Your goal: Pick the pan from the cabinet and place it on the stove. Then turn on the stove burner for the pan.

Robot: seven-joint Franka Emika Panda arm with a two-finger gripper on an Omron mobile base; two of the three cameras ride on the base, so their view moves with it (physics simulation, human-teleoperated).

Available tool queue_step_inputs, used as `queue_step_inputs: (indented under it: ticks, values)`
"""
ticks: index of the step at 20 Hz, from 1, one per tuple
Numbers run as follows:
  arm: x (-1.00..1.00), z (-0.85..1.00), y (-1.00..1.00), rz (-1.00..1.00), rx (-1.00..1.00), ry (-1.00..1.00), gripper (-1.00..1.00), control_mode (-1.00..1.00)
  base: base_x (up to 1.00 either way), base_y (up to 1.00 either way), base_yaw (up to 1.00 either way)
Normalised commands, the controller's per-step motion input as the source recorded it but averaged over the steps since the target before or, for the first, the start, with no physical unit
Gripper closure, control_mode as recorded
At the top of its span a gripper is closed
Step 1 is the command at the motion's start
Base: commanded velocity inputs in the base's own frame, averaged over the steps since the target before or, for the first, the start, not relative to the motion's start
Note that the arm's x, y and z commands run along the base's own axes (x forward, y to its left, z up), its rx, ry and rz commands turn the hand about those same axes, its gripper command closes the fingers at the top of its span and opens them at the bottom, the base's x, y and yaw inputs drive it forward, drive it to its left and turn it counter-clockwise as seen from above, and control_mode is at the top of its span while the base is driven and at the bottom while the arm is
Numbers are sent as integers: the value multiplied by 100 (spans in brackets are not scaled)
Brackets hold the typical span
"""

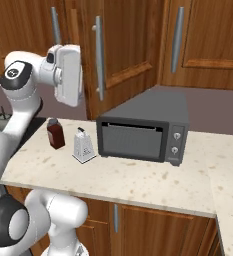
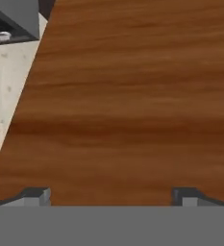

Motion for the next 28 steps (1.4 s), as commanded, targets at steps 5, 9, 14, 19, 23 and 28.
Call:
queue_step_inputs:
  ticks: [5,9,14,19,23,28]
  values:
    - [-27,0,-96,-11,9,0,-100,-100,0,0,0]
    - [-10,0,-81,-5,10,0,-100,-100,0,0,0]
    - [-9,0,-67,-1,13,-1,-100,-100,0,0,0]
    - [-27,0,-17,2,17,-13,-100,-100,0,0,0]
    - [-23,-4,59,6,15,-13,-100,-100,0,0,0]
    - [-10,-12,98,10,9,-15,-100,-100,0,0,0]
